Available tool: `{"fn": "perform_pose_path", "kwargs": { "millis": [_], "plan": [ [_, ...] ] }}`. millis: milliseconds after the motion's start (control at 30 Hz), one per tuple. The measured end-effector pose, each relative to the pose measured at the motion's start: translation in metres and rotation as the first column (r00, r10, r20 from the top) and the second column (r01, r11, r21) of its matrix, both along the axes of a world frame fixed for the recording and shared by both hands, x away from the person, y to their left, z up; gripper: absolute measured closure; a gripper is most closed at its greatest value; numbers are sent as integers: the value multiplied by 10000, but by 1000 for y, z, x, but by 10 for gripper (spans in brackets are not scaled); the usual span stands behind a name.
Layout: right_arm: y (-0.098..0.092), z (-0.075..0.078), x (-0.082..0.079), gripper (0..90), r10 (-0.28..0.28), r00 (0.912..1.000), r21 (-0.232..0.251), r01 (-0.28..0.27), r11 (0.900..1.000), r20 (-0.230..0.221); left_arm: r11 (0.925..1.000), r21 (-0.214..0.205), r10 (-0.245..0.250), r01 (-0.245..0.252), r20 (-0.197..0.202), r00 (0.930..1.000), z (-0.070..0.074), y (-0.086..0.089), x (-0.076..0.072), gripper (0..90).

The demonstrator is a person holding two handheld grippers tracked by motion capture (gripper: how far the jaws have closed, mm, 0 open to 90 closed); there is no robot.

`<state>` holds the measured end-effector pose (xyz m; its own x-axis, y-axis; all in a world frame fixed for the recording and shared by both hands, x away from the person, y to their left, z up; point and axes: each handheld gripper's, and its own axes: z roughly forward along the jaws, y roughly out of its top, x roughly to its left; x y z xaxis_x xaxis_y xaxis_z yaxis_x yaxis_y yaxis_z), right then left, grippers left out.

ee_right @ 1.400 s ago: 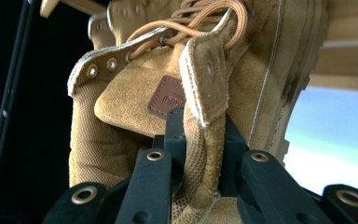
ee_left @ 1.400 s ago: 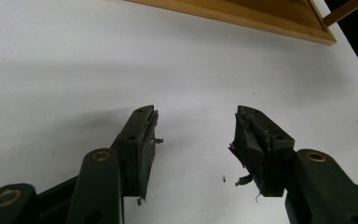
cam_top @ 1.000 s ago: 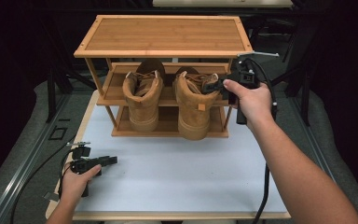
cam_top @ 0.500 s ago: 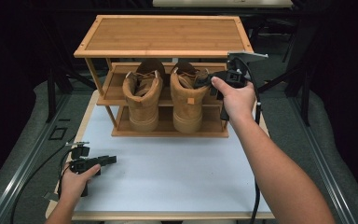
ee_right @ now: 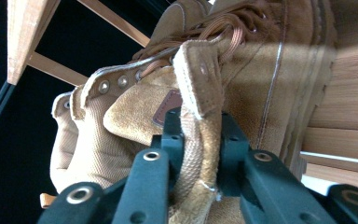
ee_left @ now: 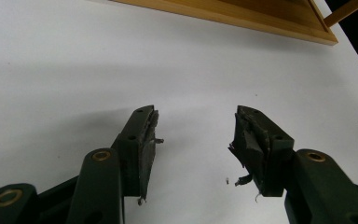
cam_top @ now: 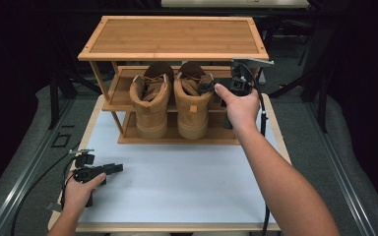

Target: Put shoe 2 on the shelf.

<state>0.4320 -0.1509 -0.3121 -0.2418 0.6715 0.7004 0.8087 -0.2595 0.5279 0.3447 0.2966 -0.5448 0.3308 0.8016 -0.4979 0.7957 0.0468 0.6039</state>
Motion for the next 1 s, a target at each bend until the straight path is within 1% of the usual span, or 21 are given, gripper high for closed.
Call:
{"fn": "perform_pose_path", "kwargs": {
  "millis": [100, 200, 233, 267, 300, 333, 367, 467, 533, 600, 633, 667, 700, 767, 800, 833, 867, 900, 933, 967, 1000],
  "plan": [
    [-2, 0, 1, 691, 191, 9996, 19, -191, 9998, -196, 10000, 25, 19, -19, 24, 10000, 0, -1, 1, 483],
    [2, 4, 1, 651, 222, 9995, -375, -230, 9990, -211, 10000, -48, -10, 10, 1, 10000, 3, -3, 2, 483],
    [3, 6, 1, 625, 247, 9994, -492, -259, 9985, -242, 10000, -10, -82, 82, 74, 9999, 5, -3, 3, 484],
    [4, 8, 2, 605, 305, 9990, -528, -321, 9981, -313, 9999, -143, -44, 47, 227, 9997, 9, -4, 4, 486],
    [3, 10, 2, 590, 339, 9986, -556, -361, 9978, -403, 9997, -223, -53, 59, 261, 9996, 13, -5, 5, 487],
    [3, 10, 2, 579, 321, 9986, -524, -343, 9980, -411, 9999, -131, -103, 109, 384, 9992, 19, -6, 6, 487],
    [2, 11, 2, 565, 370, 9983, -482, -391, 9981, -447, 9999, -49, -140, 143, 650, 9978, 26, -7, 7, 489],
    [1, 14, 0, 558, 463, 9979, -486, -485, 9976, -452, 9990, 301, -373, 334, 1395, 9895, 54, -13, 10, 501],
    [-2, 20, -3, 558, 417, 9989, -630, -431, 9971, -227, 9985, 362, -477, 416, 1894, 9807, 75, -17, 13, 512],
    [-6, 23, -6, 558, 395, 9992, -523, -399, 9978, -69, 9978, 485, -555, 454, 2340, 9707, 95, -24, 16, 521],
    [-9, 25, -8, 558, 441, 9990, -448, -440, 9980, 24, 9979, 373, -602, 526, 2451, 9676, 104, -27, 18, 520],
    [-12, 26, -11, 558, 529, 9986, -337, -526, 9980, 78, 9980, 266, -629, 580, 2543, 9651, 111, -30, 21, 520],
    [-17, 28, -14, 559, 519, 9984, -113, -516, 9986, 228, 9974, 291, -715, 661, 2682, 9607, 120, -35, 24, 527],
    [-31, 28, -22, 579, 609, 9966, 265, -625, 9977, 556, 9963, 635, -741, 580, 2914, 9537, 130, -41, 30, 548],
    [-38, 27, -27, 590, 592, 9951, 530, -635, 9966, 790, 9958, 771, -712, 500, 3028, 9504, 135, -44, 33, 581],
    [-44, 24, -33, 637, 508, 9922, 694, -589, 9958, 1135, 9965, 756, -585, 363, 3163, 9469, 138, -47, 37, 623],
    [-49, 19, -38, 677, 408, 9881, 648, -508, 9966, 1483, 9970, 729, -482, 260, 3218, 9456, 141, -51, 42, 656],
    [-53, 13, -42, 710, 277, 9830, 464, -367, 9982, 1816, 9967, 792, -423, 170, 3300, 9430, 144, -55, 46, 684],
    [-54, 5, -44, 750, 89, 9766, 140, -121, 9998, 2150, 9968, 784, -380, 126, 3318, 9426, 146, -60, 51, 706],
    [-54, -6, -42, 775, -72, 9730, -266, 137, 9996, 2305, 9973, 733, -316, 77, 3316, 9429, 147, -64, 56, 727],
    [-51, -19, -37, 798, -56, 9769, -478, 161, 9987, 2138, 9977, 668, -285, 66, 3324, 9427, 149, -69, 60, 752]
  ]
}}
